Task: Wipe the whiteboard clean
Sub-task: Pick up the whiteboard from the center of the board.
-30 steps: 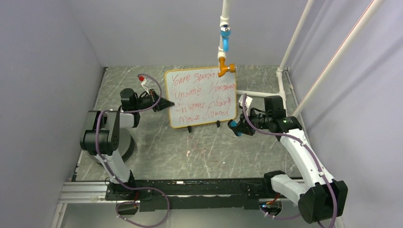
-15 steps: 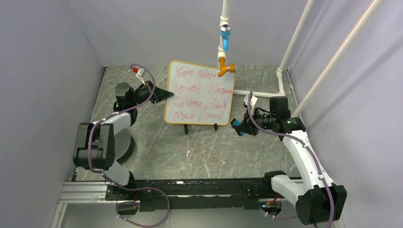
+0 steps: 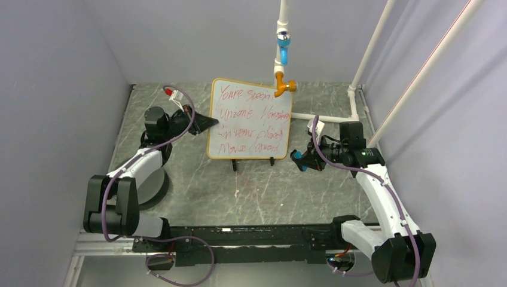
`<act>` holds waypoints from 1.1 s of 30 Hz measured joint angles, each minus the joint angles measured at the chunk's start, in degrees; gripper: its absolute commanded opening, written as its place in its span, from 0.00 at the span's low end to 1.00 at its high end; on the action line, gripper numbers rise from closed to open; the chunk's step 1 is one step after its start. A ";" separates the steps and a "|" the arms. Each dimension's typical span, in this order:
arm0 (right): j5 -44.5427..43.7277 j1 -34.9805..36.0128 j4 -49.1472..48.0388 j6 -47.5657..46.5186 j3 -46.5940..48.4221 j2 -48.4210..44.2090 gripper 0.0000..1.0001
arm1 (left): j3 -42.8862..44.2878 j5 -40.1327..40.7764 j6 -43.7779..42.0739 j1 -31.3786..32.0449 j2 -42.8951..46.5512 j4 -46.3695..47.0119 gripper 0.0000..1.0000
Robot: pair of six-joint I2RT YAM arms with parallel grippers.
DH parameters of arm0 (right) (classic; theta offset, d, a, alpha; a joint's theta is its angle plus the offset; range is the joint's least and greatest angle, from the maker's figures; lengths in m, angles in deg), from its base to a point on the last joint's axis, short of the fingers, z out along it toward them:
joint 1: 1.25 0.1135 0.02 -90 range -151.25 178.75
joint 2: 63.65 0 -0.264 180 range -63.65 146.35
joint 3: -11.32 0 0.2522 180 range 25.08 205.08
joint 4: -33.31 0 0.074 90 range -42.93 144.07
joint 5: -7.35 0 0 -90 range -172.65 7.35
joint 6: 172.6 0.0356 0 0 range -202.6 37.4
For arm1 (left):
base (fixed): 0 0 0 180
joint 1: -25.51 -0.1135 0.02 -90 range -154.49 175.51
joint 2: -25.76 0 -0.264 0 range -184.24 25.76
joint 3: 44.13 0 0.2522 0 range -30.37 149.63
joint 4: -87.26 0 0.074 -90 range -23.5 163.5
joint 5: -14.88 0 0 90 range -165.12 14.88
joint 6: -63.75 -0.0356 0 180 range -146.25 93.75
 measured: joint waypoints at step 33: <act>0.02 -0.22 0.15 -0.17 0.00 0.00 0.00 | -9.27 22.84 5.73 10.36 20.55 -8.33 0.00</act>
